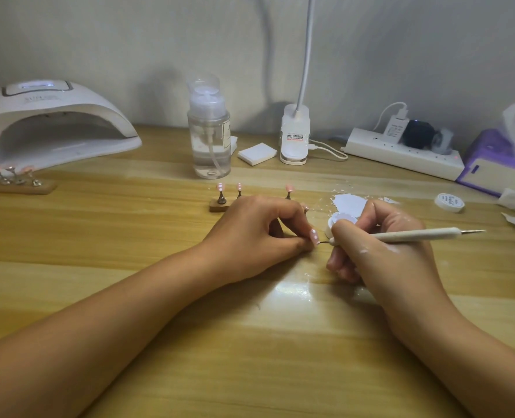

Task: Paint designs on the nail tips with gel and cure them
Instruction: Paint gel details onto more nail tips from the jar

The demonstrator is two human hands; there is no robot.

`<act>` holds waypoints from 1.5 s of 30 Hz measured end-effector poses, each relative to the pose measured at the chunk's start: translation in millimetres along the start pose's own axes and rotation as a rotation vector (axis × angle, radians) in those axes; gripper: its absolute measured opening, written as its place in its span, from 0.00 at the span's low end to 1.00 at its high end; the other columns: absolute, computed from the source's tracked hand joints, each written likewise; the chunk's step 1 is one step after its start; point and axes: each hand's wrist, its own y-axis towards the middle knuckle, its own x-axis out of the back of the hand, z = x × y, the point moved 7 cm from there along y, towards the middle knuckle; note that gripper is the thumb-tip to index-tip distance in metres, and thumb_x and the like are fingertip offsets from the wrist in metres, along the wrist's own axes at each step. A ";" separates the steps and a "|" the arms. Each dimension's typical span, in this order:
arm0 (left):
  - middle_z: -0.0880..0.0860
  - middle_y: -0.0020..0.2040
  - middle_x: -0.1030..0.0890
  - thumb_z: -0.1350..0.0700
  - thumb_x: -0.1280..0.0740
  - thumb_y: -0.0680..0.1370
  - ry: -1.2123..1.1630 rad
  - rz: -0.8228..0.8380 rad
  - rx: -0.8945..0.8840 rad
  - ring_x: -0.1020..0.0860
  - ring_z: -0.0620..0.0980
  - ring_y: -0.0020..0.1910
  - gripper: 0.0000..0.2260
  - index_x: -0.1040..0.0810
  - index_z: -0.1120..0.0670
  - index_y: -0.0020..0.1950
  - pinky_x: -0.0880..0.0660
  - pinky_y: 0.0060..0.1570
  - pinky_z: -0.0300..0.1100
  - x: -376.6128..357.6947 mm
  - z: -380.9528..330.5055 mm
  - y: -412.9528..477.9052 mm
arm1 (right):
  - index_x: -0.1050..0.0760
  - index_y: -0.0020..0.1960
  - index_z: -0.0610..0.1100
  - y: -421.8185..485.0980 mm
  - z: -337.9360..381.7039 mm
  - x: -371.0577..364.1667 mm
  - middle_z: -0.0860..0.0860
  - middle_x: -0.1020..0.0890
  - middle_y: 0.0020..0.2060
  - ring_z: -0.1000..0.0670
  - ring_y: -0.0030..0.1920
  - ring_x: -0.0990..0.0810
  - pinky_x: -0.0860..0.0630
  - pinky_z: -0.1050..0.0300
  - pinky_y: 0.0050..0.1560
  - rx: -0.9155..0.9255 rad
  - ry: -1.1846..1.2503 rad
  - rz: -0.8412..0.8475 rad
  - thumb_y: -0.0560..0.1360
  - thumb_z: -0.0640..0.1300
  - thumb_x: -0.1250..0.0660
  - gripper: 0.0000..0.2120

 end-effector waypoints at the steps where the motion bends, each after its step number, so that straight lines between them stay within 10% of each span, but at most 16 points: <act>1: 0.34 0.33 0.21 0.59 0.24 0.72 0.000 -0.001 0.000 0.24 0.36 0.30 0.07 0.16 0.47 0.41 0.35 0.33 0.26 -0.1 0.0 0.0 | 0.34 0.29 0.49 0.1 -0.2 0.1 0.41 0.20 0.24 0.51 0.21 0.28 0.32 0.60 0.23 0.000 0.000 0.000 0.70 0.37 0.32 0.16; 36: 0.30 0.30 0.23 0.59 0.24 0.72 0.022 -0.005 -0.019 0.26 0.35 0.27 0.06 0.16 0.48 0.41 0.37 0.31 0.25 0.4 -2.2 -0.1 | 0.34 0.30 0.47 -0.7 0.7 2.9 0.42 0.21 0.23 0.52 0.20 0.29 0.32 0.64 0.22 -0.005 0.053 -0.046 0.72 0.34 0.33 0.17; 45: 0.33 0.32 0.21 0.59 0.24 0.72 -0.014 -0.003 -0.001 0.25 0.35 0.28 0.08 0.17 0.46 0.40 0.36 0.32 0.25 0.2 0.7 0.8 | 0.30 0.43 0.45 -5.4 7.3 3.9 0.46 0.19 0.26 0.54 0.23 0.25 0.29 0.64 0.23 0.000 0.158 -0.052 0.75 0.45 0.27 0.11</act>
